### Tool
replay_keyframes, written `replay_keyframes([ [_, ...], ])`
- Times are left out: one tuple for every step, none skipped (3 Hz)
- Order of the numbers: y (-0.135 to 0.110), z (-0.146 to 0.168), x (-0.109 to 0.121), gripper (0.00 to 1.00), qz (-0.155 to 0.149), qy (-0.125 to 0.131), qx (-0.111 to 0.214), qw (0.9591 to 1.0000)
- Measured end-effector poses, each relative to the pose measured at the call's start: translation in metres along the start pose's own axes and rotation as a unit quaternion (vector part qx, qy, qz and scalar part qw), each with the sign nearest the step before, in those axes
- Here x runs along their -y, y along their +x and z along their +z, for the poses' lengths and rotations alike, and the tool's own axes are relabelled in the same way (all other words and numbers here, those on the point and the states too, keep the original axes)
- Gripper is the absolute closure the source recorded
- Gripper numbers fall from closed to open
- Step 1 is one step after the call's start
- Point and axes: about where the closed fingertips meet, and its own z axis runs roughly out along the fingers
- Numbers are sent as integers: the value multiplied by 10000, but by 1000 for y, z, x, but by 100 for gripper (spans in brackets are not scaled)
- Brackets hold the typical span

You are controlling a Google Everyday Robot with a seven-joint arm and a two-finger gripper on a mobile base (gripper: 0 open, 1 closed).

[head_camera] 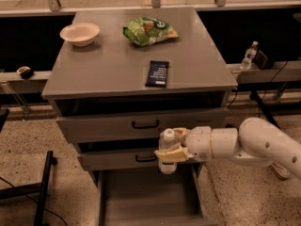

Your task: Place blue plastic bottle into bottom drawer

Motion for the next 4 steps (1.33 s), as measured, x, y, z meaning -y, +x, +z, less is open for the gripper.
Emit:
replay_keyframes([
  [78, 47, -13, 100, -54, -41, -35, 10000],
  [89, 55, -14, 100, 42, -61, 29, 10000],
  [87, 56, -16, 100, 29, -122, 57, 9999],
  [114, 76, -11, 100, 165, -235, 252, 9993],
])
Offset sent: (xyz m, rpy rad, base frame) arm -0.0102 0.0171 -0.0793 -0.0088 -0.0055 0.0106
